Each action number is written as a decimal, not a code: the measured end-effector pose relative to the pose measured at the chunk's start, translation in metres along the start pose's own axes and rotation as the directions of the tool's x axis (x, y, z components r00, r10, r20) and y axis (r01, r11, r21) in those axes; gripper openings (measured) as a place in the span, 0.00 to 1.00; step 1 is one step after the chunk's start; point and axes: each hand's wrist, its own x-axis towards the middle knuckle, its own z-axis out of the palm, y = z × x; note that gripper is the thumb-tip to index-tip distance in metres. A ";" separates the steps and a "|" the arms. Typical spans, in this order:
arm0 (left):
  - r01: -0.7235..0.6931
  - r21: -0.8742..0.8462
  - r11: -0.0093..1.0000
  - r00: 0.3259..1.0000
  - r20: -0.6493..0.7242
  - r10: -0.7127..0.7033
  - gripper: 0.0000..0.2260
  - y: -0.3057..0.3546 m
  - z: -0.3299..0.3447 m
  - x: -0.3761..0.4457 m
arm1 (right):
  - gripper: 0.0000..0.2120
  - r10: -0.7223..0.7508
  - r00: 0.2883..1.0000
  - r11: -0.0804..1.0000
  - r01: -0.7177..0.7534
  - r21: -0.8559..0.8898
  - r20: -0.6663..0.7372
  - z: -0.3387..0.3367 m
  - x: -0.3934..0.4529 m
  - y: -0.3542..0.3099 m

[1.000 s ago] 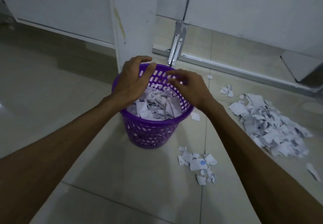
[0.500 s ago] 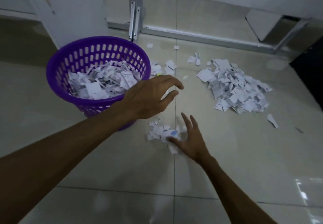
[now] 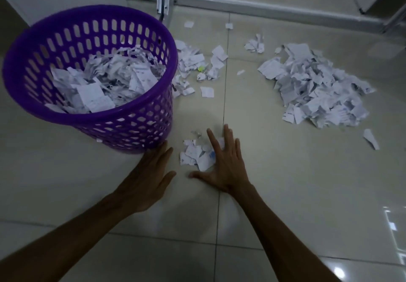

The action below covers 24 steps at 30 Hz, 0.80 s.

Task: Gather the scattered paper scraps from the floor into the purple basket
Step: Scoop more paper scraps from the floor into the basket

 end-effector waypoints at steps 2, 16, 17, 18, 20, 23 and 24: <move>-0.028 0.064 0.998 0.994 -0.104 0.035 0.31 -0.005 0.003 -0.013 | 0.60 -0.045 0.999 0.999 0.045 -0.009 -0.018 0.003 0.010 -0.004; 0.100 0.117 0.988 0.993 -0.077 -0.092 0.28 0.012 0.040 -0.010 | 0.30 -0.212 0.977 0.977 0.212 -0.015 -0.003 0.022 0.019 -0.028; 0.108 0.142 0.984 0.992 -0.077 -0.098 0.28 0.015 0.040 0.000 | 0.25 -0.222 0.974 0.975 0.223 0.014 -0.052 0.021 0.017 -0.028; 0.103 0.164 0.981 0.993 -0.072 -0.093 0.28 0.015 0.040 0.010 | 0.21 -0.231 0.967 0.972 0.234 0.017 -0.111 0.019 0.016 -0.027; 0.061 0.173 0.983 0.998 -0.029 -0.057 0.28 0.012 0.038 0.027 | 0.20 -0.213 0.957 0.975 0.221 0.017 -0.196 0.014 0.010 -0.020; -0.014 -0.105 0.994 0.990 -0.139 0.000 0.27 0.007 0.029 0.036 | 0.26 -0.076 0.958 0.982 0.121 0.147 -0.276 0.007 -0.002 -0.006; -0.015 -0.217 0.976 0.979 -0.203 -0.030 0.26 0.006 0.027 0.035 | 0.30 -0.030 0.962 0.978 0.084 0.191 -0.271 0.007 -0.007 -0.002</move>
